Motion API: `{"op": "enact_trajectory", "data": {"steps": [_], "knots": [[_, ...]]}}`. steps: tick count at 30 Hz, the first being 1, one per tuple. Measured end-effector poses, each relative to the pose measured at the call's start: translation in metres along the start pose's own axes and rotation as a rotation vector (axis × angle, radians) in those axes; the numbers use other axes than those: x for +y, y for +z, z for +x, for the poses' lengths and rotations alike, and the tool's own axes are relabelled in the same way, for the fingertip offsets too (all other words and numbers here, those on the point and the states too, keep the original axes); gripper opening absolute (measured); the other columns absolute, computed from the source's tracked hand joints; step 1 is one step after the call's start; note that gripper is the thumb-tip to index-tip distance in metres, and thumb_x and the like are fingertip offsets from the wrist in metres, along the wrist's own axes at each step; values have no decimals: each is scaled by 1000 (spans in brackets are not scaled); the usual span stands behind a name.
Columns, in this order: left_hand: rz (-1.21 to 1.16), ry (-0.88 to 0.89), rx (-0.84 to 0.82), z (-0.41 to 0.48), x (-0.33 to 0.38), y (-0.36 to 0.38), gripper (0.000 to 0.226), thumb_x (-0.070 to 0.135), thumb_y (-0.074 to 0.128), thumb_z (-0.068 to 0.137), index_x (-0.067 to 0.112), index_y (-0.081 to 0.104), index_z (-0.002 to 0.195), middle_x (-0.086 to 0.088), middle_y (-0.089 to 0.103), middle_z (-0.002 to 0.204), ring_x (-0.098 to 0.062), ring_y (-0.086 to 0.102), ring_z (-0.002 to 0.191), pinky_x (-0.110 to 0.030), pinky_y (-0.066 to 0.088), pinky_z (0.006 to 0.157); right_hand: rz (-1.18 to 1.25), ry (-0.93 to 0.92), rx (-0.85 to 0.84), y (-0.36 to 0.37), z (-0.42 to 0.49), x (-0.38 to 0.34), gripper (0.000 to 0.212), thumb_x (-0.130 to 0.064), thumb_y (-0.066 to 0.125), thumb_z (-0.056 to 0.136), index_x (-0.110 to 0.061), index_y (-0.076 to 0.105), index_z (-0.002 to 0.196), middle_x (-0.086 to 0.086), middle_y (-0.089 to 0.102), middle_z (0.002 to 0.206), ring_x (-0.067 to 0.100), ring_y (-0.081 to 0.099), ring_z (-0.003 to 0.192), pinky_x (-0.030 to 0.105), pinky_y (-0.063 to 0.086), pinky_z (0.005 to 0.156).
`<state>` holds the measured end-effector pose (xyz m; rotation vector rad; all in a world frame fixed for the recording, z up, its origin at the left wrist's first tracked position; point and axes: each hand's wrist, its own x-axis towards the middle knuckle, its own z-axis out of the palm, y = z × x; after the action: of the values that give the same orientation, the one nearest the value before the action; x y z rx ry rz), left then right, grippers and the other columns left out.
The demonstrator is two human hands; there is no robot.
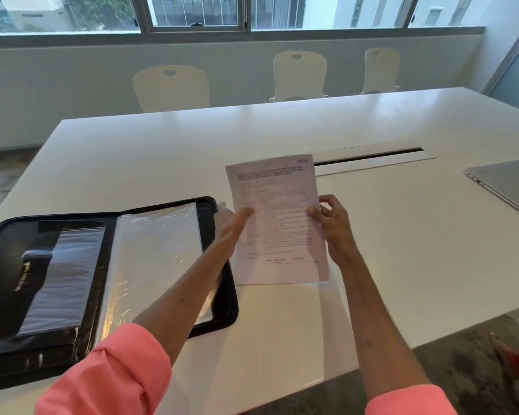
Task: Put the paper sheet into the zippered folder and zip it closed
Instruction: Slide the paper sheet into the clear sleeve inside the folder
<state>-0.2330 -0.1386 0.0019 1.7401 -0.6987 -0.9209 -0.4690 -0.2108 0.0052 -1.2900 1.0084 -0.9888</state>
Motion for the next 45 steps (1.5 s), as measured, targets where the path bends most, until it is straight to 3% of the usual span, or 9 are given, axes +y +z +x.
{"op": "enact_trajectory", "data": {"steps": [3, 7, 12, 16, 21, 27, 35, 41, 45], "knots": [[-244, 77, -148, -4, 16, -4, 39, 14, 64, 104, 11, 63, 143, -11, 79, 126, -35, 74, 122, -53, 60, 103, 73, -60, -10, 0, -3, -13, 22, -14, 74, 103, -11, 58, 118, 9, 85, 111, 27, 81, 89, 47, 69, 80], [-333, 276, -134, -18, 34, -1, 26, 14, 58, 110, 15, 72, 132, -8, 81, 120, -20, 80, 103, -40, 65, 86, 123, -78, -7, 0, 0, -32, 21, -11, 69, 106, -8, 56, 123, 7, 83, 110, 24, 80, 92, 45, 65, 83], [-353, 510, -131, -35, 68, 12, 24, 10, 52, 114, 14, 65, 134, -19, 74, 126, -32, 76, 109, -45, 68, 90, 146, -249, 4, 16, 3, -57, 29, -13, 68, 107, -8, 64, 135, 18, 76, 128, 38, 76, 114, 53, 67, 94], [-353, 560, -160, -41, 73, 13, 26, 10, 51, 115, 5, 60, 139, -25, 69, 129, -42, 72, 116, -53, 67, 95, 157, -282, 96, 23, 0, -60, 20, -18, 72, 102, -37, 81, 103, -3, 81, 104, 21, 79, 98, 46, 69, 87], [-301, 457, -190, -45, 31, 10, 32, 16, 50, 116, 12, 61, 147, -16, 72, 135, -28, 72, 120, -43, 65, 99, 49, -179, 124, 19, 2, -19, 6, -24, 77, 100, -25, 82, 104, -3, 84, 99, 19, 80, 93, 42, 66, 81], [-229, 382, -241, -35, 10, 7, 38, 25, 44, 119, 9, 59, 150, -14, 72, 138, -29, 71, 126, -34, 65, 98, -48, -124, 119, 20, 1, 9, 25, -23, 77, 103, -13, 77, 125, 6, 82, 113, 28, 79, 105, 27, 66, 80], [-239, 423, -208, -21, 27, -10, 34, 24, 47, 119, 12, 66, 144, -7, 78, 130, -24, 78, 114, -40, 67, 95, -36, -132, 32, 17, 17, -22, 32, -19, 81, 99, -8, 78, 129, 7, 84, 117, 28, 83, 103, 45, 68, 90], [-201, 360, -178, -11, 30, -62, 27, 26, 51, 117, 27, 73, 132, 2, 84, 118, -19, 82, 103, -41, 68, 86, 82, -82, -244, 37, 31, -44, 32, -32, 74, 104, -13, 80, 128, 15, 81, 128, 42, 78, 116, 52, 66, 99], [-158, 290, -160, -1, 20, -112, 26, 26, 54, 115, 31, 76, 127, 4, 85, 114, -17, 82, 101, -39, 62, 85, -7, -41, -383, 73, 44, -49, 33, -29, 72, 104, -13, 78, 132, 14, 79, 132, 45, 77, 118, 68, 59, 104]]}}
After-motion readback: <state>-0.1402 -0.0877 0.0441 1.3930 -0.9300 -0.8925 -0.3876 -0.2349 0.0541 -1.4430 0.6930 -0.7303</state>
